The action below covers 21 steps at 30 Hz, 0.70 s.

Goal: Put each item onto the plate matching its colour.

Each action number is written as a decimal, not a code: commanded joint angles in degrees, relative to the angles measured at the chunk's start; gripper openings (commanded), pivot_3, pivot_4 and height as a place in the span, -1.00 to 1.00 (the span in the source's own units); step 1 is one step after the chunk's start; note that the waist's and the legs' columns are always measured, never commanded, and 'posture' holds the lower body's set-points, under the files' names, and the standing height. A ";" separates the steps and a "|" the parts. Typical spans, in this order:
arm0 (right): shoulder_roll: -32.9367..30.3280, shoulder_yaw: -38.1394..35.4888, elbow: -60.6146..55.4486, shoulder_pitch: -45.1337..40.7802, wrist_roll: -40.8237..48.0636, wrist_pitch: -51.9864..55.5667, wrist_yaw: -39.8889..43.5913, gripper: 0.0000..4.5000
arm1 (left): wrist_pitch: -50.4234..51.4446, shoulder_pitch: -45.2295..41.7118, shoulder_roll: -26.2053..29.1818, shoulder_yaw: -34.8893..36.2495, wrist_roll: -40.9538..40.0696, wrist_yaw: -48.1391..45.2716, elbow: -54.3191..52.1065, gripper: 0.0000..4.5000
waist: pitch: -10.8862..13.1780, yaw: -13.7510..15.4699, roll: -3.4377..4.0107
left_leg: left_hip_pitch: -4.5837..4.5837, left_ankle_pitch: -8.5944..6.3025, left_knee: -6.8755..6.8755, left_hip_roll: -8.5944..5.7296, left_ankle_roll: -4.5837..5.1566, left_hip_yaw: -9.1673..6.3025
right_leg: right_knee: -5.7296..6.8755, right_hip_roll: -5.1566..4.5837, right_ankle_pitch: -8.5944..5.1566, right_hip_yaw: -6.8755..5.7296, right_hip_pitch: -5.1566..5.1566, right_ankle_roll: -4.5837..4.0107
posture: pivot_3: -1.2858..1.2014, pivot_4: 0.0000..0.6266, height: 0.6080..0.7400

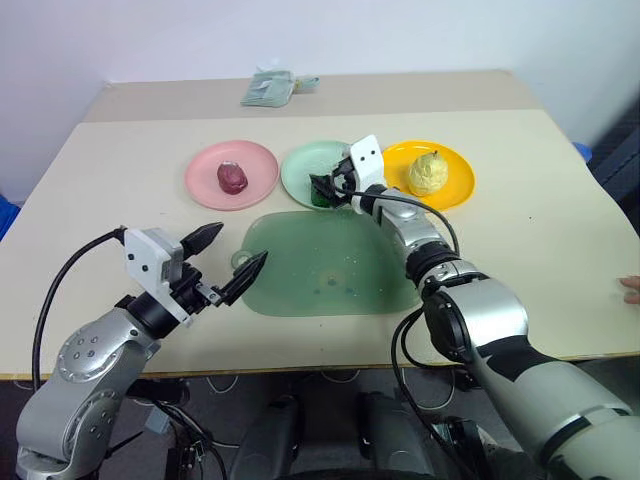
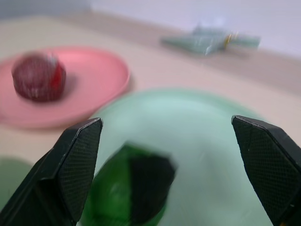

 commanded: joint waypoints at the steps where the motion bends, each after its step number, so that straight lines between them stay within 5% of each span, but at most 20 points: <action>1: -2.83 -1.58 -13.53 4.05 4.23 -0.62 6.89 0.99 | -1.02 -2.14 0.81 -1.47 3.59 -0.04 1.36 1.00 | -0.01 0.21 -0.01 | 0.00 0.00 0.00 0.00 0.00 0.00 | 0.00 0.00 0.00 0.00 0.00 0.00 | 0.03 -0.52 1.00; 10: -15.09 -0.59 -78.32 41.88 12.75 31.54 10.45 0.99 | -6.28 -8.39 2.59 -4.39 6.75 -10.08 10.03 1.00 | -0.03 0.58 0.00 | -0.07 -0.03 0.09 -0.04 0.05 -0.10 | 0.01 -0.05 -0.01 -0.01 0.01 0.02 | 0.03 -0.52 1.00; 21: -24.69 -12.26 -106.69 66.46 20.71 49.91 6.38 0.99 | -9.78 -4.78 6.05 1.66 5.37 -18.89 12.58 1.00 | -0.05 0.94 0.00 | -0.05 -0.05 0.11 0.20 0.07 0.00 | -0.20 -0.05 -0.20 0.00 0.13 -0.26 | 0.03 -0.52 1.00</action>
